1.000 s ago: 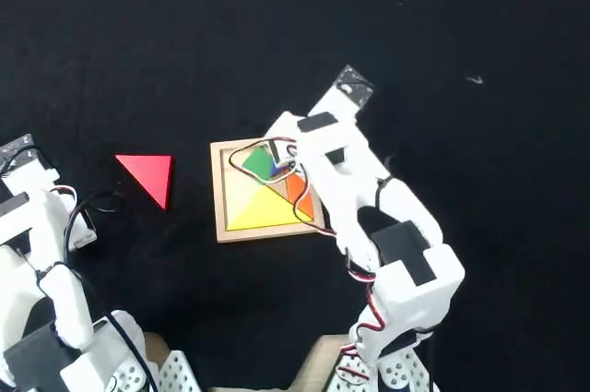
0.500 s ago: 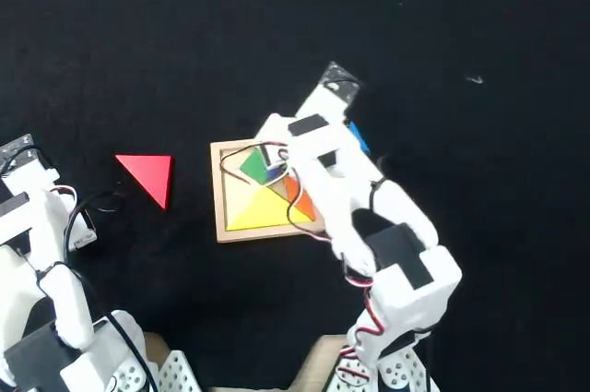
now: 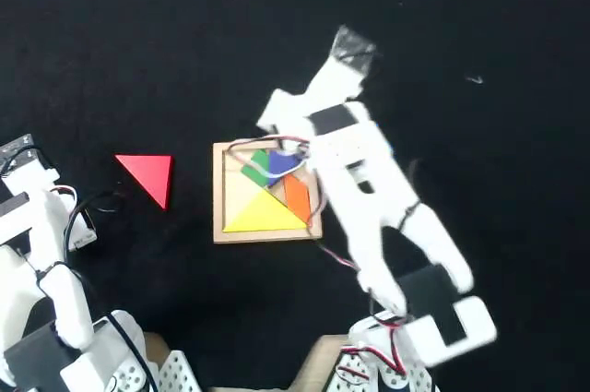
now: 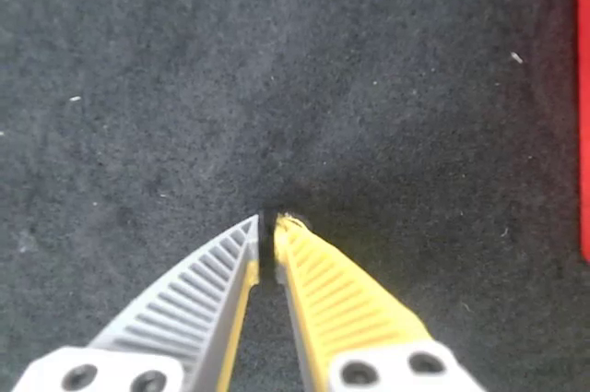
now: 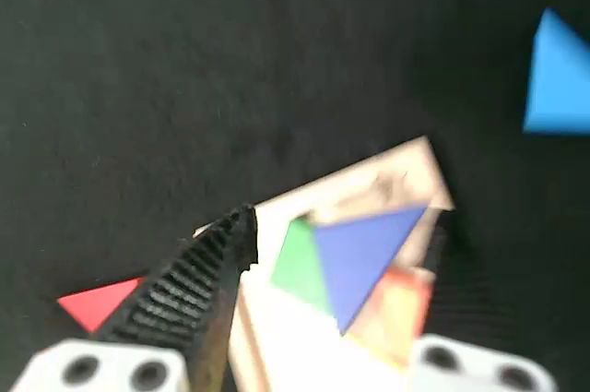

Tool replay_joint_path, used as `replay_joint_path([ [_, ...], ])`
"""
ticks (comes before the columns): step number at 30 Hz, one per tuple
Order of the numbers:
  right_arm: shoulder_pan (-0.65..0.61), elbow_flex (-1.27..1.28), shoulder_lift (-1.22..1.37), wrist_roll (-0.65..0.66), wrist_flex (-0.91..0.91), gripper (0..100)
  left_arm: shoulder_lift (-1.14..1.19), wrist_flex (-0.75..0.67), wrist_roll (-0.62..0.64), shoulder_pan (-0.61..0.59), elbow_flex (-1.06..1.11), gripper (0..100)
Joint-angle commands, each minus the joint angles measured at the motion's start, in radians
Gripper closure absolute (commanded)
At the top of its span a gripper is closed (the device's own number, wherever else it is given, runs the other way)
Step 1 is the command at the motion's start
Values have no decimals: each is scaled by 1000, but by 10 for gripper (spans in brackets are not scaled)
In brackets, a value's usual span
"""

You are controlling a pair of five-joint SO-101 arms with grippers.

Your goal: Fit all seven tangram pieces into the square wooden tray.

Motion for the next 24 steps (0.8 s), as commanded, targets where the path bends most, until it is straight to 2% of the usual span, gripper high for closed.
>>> replay_joint_path([
  [1,86,-13,-44,345,-43,995,-31,-5,2,13,-8,953],
  [3,114,15,5,565,-83,937,-31,-5,2,13,-8,953],
  [4,123,19,39,652,-120,949,-31,-5,2,13,-8,953],
  [5,129,18,79,707,-141,984,-31,-5,2,13,-8,953],
  [7,135,-8,156,767,-147,981,-31,-5,2,12,-8,953],
  [16,107,-280,433,789,89,988,-31,-5,2,10,-8,953],
  [24,104,-292,394,795,186,988,-31,-5,2,10,-8,953],
])
